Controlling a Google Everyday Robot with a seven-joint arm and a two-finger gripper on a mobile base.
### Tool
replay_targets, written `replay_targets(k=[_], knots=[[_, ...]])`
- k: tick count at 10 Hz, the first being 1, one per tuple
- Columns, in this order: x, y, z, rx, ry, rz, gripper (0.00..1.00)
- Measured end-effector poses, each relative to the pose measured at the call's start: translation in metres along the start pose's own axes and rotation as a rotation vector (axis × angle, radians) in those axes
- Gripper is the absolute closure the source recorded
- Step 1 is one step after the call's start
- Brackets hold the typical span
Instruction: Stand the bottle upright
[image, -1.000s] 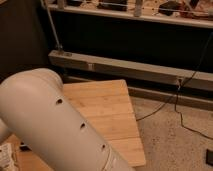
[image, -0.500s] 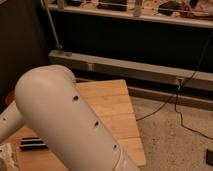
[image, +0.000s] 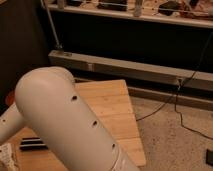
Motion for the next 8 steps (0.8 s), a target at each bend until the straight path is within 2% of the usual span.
replay_targets(k=[5, 8], knots=[[0.000, 0.001, 0.015, 0.092, 0.035, -0.038, 0.35], [0.003, -0.001, 0.024, 0.150, 0.060, -0.028, 0.35]])
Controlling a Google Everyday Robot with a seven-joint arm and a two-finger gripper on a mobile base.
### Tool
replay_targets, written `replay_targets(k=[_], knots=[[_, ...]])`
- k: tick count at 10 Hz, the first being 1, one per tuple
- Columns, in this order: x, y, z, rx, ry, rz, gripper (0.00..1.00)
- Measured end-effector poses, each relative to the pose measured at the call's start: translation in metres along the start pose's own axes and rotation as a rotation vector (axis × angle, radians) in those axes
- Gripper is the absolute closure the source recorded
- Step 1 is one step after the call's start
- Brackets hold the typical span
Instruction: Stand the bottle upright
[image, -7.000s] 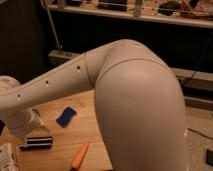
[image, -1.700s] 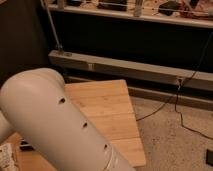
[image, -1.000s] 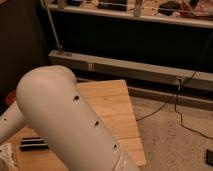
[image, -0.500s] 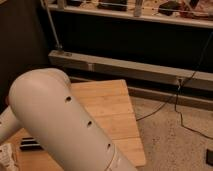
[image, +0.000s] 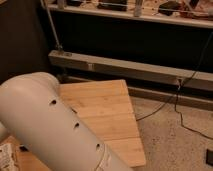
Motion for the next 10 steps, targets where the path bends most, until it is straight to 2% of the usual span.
replay_targets(k=[2, 4, 6, 10], knots=[[0.001, -0.009, 0.005, 0.056, 0.017, 0.036, 0.35], [0.003, -0.021, 0.007, 0.106, 0.033, 0.116, 0.35], [0.003, -0.019, 0.010, 0.106, 0.041, 0.155, 0.35], [0.003, -0.018, 0.010, 0.105, 0.041, 0.156, 0.35]])
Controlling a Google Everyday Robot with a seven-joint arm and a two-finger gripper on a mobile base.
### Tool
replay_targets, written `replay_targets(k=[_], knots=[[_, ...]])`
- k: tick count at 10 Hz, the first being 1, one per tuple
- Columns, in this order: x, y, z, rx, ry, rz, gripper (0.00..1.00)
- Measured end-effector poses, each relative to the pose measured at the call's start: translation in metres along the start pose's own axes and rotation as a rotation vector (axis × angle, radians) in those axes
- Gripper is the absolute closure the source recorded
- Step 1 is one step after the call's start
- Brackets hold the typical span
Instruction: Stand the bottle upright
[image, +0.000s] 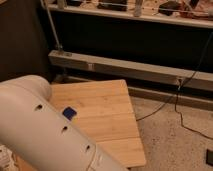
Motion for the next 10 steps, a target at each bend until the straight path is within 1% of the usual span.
replay_targets(k=[8, 9, 10], knots=[[0.0001, 0.0000, 0.0006, 0.000, 0.001, 0.000, 0.35], [-0.0006, 0.0007, 0.0001, -0.004, 0.000, 0.002, 0.35], [-0.0070, 0.0062, -0.0058, -0.042, -0.012, 0.014, 0.35]])
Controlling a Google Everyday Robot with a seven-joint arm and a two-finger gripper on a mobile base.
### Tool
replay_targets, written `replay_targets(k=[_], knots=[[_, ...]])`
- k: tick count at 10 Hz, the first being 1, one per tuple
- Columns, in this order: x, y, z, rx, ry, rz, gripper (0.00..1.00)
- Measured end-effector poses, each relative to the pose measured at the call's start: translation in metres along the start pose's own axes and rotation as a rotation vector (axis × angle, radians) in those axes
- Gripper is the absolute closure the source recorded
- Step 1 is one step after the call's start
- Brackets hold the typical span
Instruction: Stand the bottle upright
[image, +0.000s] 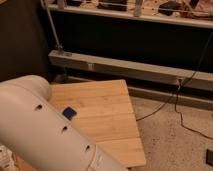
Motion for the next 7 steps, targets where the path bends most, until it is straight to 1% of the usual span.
replay_targets(k=[1, 3, 4, 5, 6, 7], knots=[[-0.011, 0.010, -0.010, -0.069, -0.022, 0.015, 0.35], [-0.030, 0.022, -0.032, -0.194, -0.065, 0.030, 0.35], [-0.036, 0.024, -0.042, -0.242, -0.084, 0.032, 0.35], [-0.038, 0.020, -0.047, -0.261, -0.089, 0.029, 0.35], [-0.035, 0.013, -0.047, -0.256, -0.084, 0.025, 0.35], [-0.030, 0.006, -0.043, -0.240, -0.071, 0.018, 0.35]])
